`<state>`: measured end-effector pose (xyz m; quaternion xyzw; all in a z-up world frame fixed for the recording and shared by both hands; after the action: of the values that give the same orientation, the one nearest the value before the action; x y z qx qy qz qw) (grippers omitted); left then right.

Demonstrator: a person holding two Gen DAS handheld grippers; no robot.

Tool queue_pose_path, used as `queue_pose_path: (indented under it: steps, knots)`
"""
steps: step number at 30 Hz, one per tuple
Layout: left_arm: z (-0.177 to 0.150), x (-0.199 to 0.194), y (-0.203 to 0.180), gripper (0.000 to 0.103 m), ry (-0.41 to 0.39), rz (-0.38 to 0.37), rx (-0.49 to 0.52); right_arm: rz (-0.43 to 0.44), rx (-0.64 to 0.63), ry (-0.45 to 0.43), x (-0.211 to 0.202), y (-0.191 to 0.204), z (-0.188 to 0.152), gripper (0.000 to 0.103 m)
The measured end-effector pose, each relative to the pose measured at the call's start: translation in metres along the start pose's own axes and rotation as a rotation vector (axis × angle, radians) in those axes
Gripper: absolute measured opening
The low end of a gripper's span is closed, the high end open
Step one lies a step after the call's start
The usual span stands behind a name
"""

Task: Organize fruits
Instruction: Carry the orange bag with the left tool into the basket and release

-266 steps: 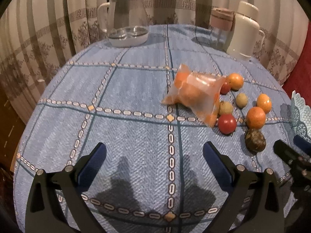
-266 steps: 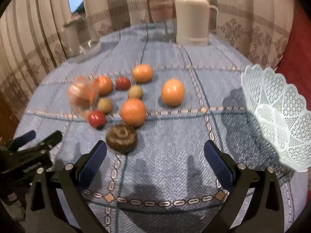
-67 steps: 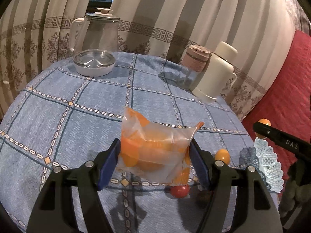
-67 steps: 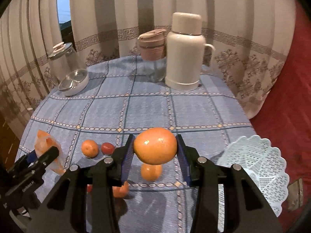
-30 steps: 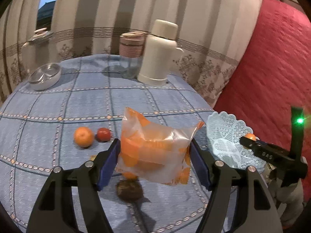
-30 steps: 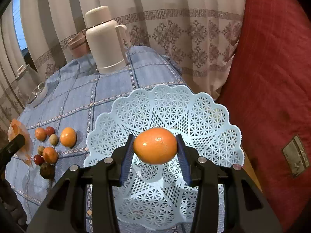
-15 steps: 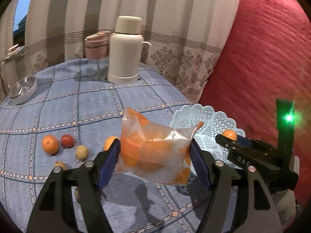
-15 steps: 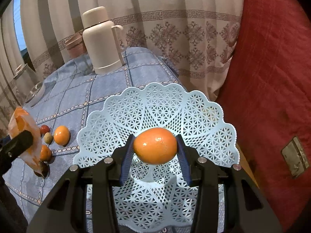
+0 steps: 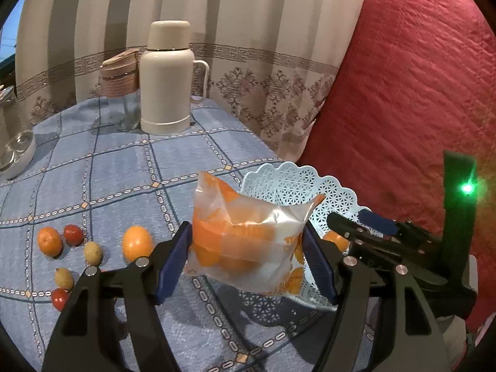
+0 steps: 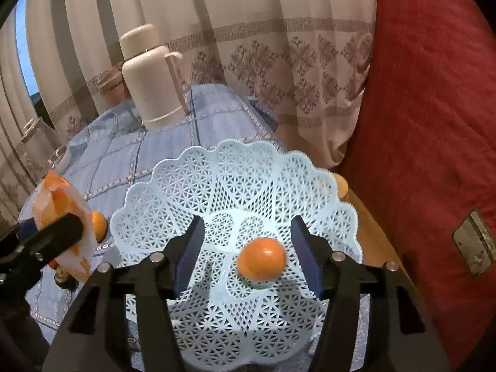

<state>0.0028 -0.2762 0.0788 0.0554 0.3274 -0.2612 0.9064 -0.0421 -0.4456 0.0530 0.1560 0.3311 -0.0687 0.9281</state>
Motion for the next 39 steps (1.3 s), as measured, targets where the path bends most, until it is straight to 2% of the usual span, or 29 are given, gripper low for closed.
queue_pose_path:
  steps: [17, 27, 37, 39]
  knots:
    - [0.008, 0.026, -0.028, 0.070, 0.026, -0.050, 0.031, -0.077, 0.013, -0.085, -0.023, -0.015, 0.012, 0.060]
    - [-0.001, 0.048, -0.037, 0.071, 0.065, -0.036, 0.061, -0.081, 0.030, -0.091, -0.024, -0.021, 0.013, 0.060]
    - [-0.005, 0.052, -0.043, 0.072, 0.073, -0.040, 0.088, -0.090, 0.064, -0.106, -0.031, -0.032, 0.016, 0.060]
    - [-0.005, 0.051, -0.043, 0.078, 0.073, -0.038, 0.087, -0.089, 0.064, -0.105, -0.030, -0.032, 0.016, 0.060]
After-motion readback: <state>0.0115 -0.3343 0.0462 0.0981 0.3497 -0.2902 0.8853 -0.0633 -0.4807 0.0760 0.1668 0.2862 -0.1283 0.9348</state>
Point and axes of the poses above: each gripper's, at about its wrist camera, not at the fingertips, and x roughly the way its jaws point, y to its left, z to its top, the point moved 3 cm from there along x, roughly the way its jaws point, and after that the axes turned 7 degrees about z, right-handed, at the moved point
